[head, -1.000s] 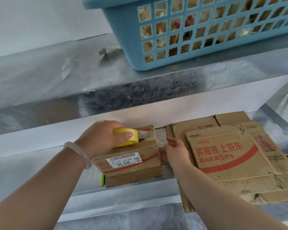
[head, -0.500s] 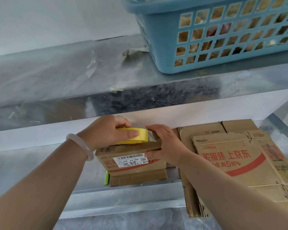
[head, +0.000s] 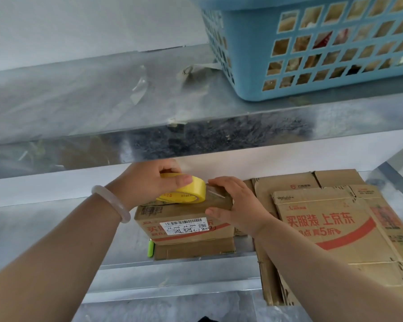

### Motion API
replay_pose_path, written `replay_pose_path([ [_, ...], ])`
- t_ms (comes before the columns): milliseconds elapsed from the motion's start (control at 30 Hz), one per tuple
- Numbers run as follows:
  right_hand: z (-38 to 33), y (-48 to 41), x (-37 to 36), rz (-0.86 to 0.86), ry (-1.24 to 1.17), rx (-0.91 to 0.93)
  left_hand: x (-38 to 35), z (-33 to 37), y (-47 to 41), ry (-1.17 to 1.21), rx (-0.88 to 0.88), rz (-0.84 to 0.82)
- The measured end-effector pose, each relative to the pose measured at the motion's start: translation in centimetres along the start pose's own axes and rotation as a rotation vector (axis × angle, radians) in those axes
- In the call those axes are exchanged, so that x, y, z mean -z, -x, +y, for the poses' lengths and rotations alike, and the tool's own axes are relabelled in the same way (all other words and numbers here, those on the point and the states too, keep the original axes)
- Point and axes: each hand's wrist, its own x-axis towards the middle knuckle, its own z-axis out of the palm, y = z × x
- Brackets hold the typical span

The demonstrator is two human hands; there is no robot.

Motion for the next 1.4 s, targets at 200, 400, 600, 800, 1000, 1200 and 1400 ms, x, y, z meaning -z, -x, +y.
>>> replay_pose_path([
  [200, -0.1, 0.4, 0.0, 0.016, -0.002, 0.009, 1.4, -1.0, 1.0, -0.353, 0.066, 0.074],
  [400, 0.0, 0.3, 0.0, 0.004, 0.015, 0.006, 3.0, -2.9, 1.9, -0.244, 0.026, -0.07],
  [600, -0.2, 0.2, 0.0, 0.0, 0.043, 0.022, 4.1, -4.5, 3.4, -0.025, 0.042, -0.054],
  [800, -0.4, 0.4, 0.0, 0.012, 0.048, 0.034, 4.8, -5.6, 3.2, -0.388, 0.172, 0.109],
  [1000, -0.5, 0.4, -0.1, 0.005, 0.071, 0.067, 4.8, -7.0, 3.1, -0.547, 0.086, 0.101],
  [1200, -0.1, 0.4, -0.1, -0.007, 0.107, 0.067, 7.0, -9.3, 3.2, -0.332, 0.255, 0.008],
  [1400, -0.1, 0.3, -0.2, 0.003, 0.145, 0.103, 4.7, -12.0, 3.3, -0.254, 0.248, 0.131],
])
